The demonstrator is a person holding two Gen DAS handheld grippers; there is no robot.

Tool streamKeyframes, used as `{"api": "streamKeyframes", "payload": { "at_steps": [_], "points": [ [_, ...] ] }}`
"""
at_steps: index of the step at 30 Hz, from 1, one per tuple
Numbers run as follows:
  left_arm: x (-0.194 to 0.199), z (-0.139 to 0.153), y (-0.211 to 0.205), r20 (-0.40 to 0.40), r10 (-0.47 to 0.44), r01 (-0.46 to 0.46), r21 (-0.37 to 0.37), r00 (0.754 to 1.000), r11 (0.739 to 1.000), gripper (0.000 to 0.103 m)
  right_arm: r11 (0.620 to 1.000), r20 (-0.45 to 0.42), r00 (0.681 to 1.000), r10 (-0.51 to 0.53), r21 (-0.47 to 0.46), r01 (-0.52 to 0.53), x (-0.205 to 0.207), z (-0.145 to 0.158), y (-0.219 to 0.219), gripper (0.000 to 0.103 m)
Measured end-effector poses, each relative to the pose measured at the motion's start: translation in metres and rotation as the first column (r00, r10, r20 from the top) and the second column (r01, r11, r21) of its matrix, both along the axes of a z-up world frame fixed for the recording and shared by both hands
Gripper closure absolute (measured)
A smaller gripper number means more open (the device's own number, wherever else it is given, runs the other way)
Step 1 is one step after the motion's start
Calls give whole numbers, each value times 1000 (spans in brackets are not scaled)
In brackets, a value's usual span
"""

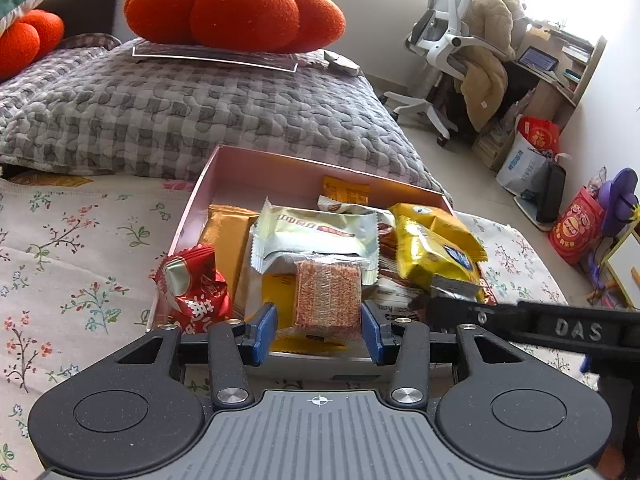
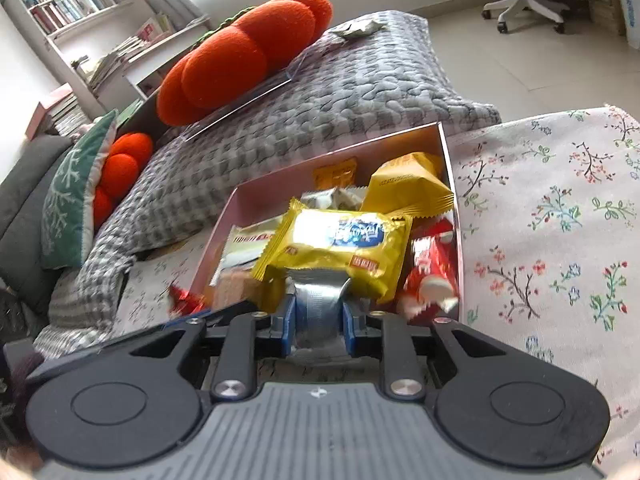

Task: Organize snacks
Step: 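Carry wafer block and silver packet into the pink box and open both grippers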

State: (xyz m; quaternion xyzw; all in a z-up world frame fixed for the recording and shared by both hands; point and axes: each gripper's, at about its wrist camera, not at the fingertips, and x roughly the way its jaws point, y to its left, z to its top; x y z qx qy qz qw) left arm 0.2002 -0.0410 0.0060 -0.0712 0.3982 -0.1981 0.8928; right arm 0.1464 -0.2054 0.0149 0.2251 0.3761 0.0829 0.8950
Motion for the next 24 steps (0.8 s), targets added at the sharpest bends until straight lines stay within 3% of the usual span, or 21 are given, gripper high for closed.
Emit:
{"api": "streamKeyframes", "payload": {
  "at_steps": [10, 13, 16, 19, 24],
  "points": [
    [-3, -4, -5, 20, -23, 22, 10, 1000, 1000, 60, 998, 52, 997, -53, -28, 54, 7, -3, -1, 84],
    [-3, -2, -3, 15, -19, 19, -4, 1000, 1000, 58, 998, 66, 997, -51, -30, 53, 5, 0, -2, 76],
    [-4, 2, 1, 14, -10, 10, -19, 1000, 1000, 54, 995, 79, 995, -56, -82, 63, 2, 3, -1, 55],
    [-7, 9, 5, 22, -10, 10, -22, 1000, 1000, 50, 992, 66, 997, -40, -113, 48, 1, 5, 2, 54],
    [-12, 20, 15, 8, 29, -29, -48, 1000, 998, 47, 998, 37, 999, -36, -52, 38, -5, 15, -6, 42]
  ]
}}
